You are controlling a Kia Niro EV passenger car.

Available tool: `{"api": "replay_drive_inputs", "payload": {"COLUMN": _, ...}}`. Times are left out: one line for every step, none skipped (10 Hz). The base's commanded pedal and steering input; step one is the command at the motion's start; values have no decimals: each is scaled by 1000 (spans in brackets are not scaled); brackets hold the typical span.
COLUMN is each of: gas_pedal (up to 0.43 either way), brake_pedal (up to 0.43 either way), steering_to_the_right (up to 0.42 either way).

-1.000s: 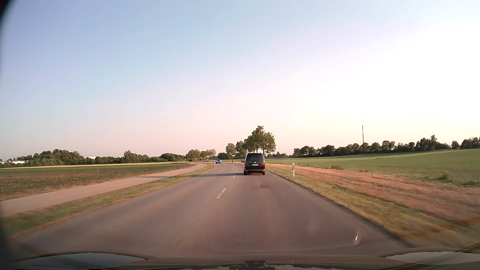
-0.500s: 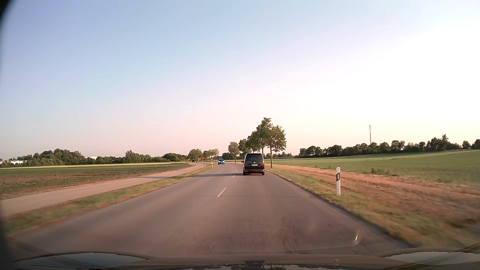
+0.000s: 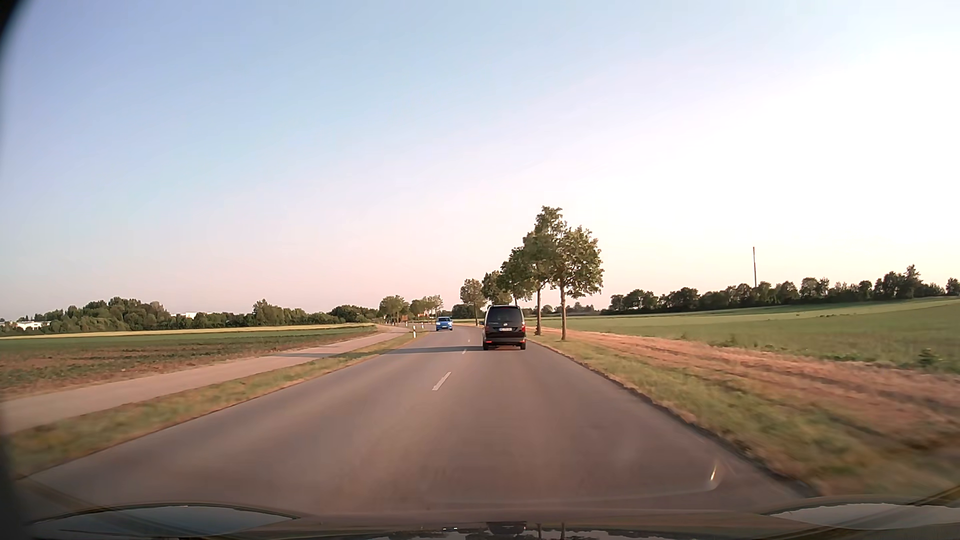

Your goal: Follow the waypoints while adhering to traffic rules and regulations

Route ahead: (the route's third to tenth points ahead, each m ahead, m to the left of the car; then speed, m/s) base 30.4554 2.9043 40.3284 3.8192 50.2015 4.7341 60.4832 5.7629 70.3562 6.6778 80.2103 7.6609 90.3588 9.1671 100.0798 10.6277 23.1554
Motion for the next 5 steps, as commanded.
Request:
{"api": "replay_drive_inputs", "payload": {"gas_pedal": 260, "brake_pedal": 12, "steering_to_the_right": -16}}
{"api": "replay_drive_inputs", "payload": {"gas_pedal": 260, "brake_pedal": 18, "steering_to_the_right": -16}}
{"api": "replay_drive_inputs", "payload": {"gas_pedal": 260, "brake_pedal": 18, "steering_to_the_right": -14}}
{"api": "replay_drive_inputs", "payload": {"gas_pedal": 260, "brake_pedal": 18, "steering_to_the_right": -11}}
{"api": "replay_drive_inputs", "payload": {"gas_pedal": 268, "brake_pedal": 18, "steering_to_the_right": -11}}
